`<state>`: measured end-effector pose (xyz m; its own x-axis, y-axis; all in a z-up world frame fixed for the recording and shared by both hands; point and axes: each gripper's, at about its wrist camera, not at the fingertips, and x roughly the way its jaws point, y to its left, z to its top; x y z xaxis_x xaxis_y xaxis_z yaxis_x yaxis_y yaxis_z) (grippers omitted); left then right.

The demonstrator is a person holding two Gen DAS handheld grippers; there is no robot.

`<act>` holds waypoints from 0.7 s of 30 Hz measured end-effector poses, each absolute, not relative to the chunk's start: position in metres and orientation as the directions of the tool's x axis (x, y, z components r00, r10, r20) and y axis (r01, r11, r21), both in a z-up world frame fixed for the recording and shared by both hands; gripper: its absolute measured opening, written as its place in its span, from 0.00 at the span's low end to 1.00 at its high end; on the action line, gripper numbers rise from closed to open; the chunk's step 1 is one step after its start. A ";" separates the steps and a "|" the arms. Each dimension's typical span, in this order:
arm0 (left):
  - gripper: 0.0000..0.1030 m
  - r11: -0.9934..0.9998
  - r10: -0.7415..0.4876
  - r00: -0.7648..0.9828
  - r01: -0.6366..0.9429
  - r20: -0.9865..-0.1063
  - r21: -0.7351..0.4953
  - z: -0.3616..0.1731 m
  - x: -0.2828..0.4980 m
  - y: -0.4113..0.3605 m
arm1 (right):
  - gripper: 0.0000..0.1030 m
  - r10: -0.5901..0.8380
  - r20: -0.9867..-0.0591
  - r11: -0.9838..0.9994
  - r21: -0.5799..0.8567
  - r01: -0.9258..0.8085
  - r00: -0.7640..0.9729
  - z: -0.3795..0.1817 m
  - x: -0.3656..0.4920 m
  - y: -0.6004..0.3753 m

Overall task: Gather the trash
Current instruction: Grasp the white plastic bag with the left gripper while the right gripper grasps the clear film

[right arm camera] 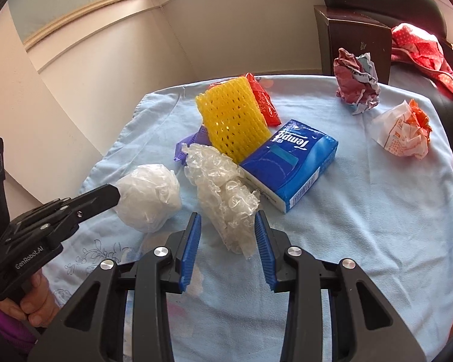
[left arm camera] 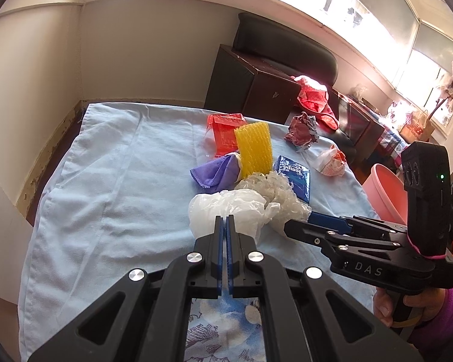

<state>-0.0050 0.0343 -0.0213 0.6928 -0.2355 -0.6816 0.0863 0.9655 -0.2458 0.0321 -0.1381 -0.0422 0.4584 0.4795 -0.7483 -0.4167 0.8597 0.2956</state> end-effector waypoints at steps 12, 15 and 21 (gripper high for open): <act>0.01 0.963 -0.251 0.719 0.117 -0.648 -0.244 -0.004 -0.012 0.028 | 0.12 0.491 -0.718 0.853 0.278 -0.443 0.494 -0.021 0.008 -0.158; 0.01 0.960 -0.263 0.727 0.134 -0.634 -0.245 0.003 -0.014 0.023 | 0.02 0.493 -0.697 0.855 0.280 -0.436 0.520 -0.010 -0.002 -0.169; 0.01 0.955 -0.289 0.737 0.175 -0.611 -0.240 0.014 -0.014 0.007 | 0.02 0.482 -0.669 0.869 0.282 -0.407 0.566 0.005 -0.014 -0.192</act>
<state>-0.0138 0.0075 0.0140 0.7372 -0.2889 -0.6108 0.1754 0.9548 -0.2399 -0.0141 -0.1922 0.0045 0.5661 0.4823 -0.6685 -0.4070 0.8688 0.2820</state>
